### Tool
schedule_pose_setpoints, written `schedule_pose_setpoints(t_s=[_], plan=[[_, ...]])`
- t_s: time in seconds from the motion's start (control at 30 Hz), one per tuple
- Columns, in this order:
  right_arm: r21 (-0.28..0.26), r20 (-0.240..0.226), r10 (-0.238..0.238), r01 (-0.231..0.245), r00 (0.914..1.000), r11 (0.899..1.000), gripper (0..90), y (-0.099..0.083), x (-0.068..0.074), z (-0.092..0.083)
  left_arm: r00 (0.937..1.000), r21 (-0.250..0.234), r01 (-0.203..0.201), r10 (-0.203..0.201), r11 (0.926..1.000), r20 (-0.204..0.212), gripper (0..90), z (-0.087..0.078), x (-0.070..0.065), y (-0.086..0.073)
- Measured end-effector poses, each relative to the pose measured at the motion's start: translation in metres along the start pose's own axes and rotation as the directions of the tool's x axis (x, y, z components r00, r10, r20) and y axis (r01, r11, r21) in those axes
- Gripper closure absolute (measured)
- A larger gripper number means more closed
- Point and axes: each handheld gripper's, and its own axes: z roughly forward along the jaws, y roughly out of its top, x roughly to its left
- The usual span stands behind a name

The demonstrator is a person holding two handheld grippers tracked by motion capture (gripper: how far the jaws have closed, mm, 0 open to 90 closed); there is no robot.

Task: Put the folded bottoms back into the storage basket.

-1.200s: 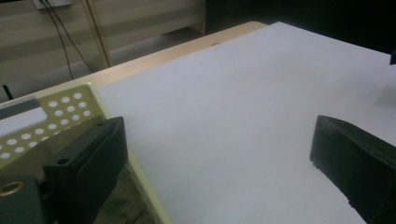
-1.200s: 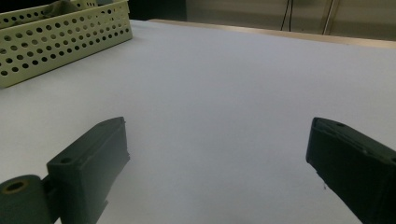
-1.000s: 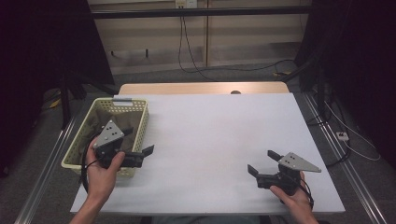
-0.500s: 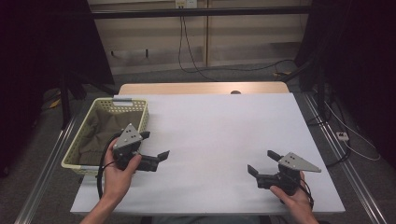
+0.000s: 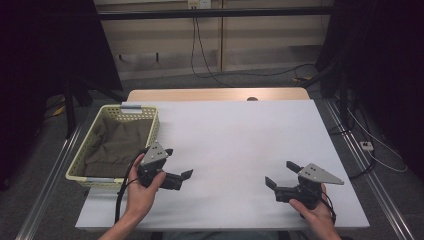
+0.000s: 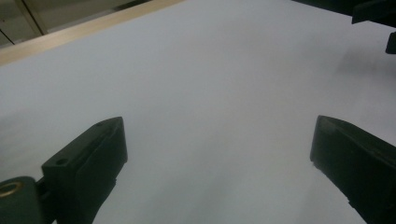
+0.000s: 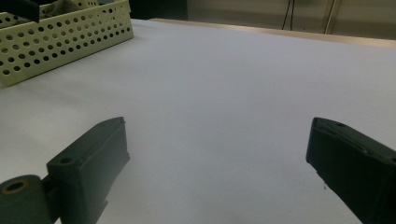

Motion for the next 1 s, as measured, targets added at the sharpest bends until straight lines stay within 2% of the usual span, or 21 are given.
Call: schedule_pose_setpoints(t_s=[0.1,0.3,0.43,0.5,0.57,0.63,0.73,0.83,0.9,1.0], plan=[[0.001,0.0,0.002,-0.002,1.0,1.0,5.3,0.0,0.0,0.0,0.9997,0.0,0.023,-0.023,0.9997,0.014,4.9,0.004,0.0,-0.007],[0.003,0.002,0.002,-0.002,1.0,1.0,5.3,0.0,0.0,0.0,0.9999,0.009,0.006,-0.006,0.9999,-0.009,4.9,0.008,-0.003,-0.021],[0.002,0.002,0.002,-0.002,1.0,1.0,5.3,0.0,0.0,-0.001,0.9997,0.006,0.021,-0.021,0.9998,-0.015,4.9,0.011,-0.005,-0.031],[0.0,0.002,-0.001,0.001,1.0,1.0,5.3,0.0,0.0,-0.001,0.9993,-0.012,0.03,-0.03,0.9995,-0.022,4.6,0.009,-0.005,-0.035],[-0.001,0.002,0.0,0.0,1.0,1.0,5.3,0.0,0.0,-0.001,0.9976,-0.018,0.069,-0.069,0.9974,-0.004,4.5,0.009,-0.006,-0.039],[-0.003,0.001,0.002,-0.002,1.0,1.0,5.3,0.0,0.0,-0.002,0.997,-0.01,0.077,-0.076,0.997,0.013,4.5,0.009,-0.006,-0.041],[-0.007,-0.001,0.003,-0.003,1.0,1.0,5.3,0.0,0.001,-0.003,0.9976,-0.016,0.067,-0.067,0.9976,0.016,4.5,0.007,-0.005,-0.044],[-0.011,-0.001,0.001,-0.001,1.0,1.0,5.3,0.0,0.0,-0.005,0.9995,-0.018,0.033,-0.033,0.9993,0.002,4.5,0.006,-0.004,-0.045],[-0.01,0.002,0.007,-0.007,1.0,1.0,5.3,0.0,-0.001,-0.006,0.9997,-0.033,0.024,-0.024,0.9991,0.008,4.2,0.006,-0.003,-0.046],[-0.015,0.007,0.022,-0.022,0.9997,1.0,5.3,0.001,-0.003,-0.006,0.9998,-0.029,0.018,-0.018,0.9994,-0.004,4.2,0.007,-0.003,-0.045]])
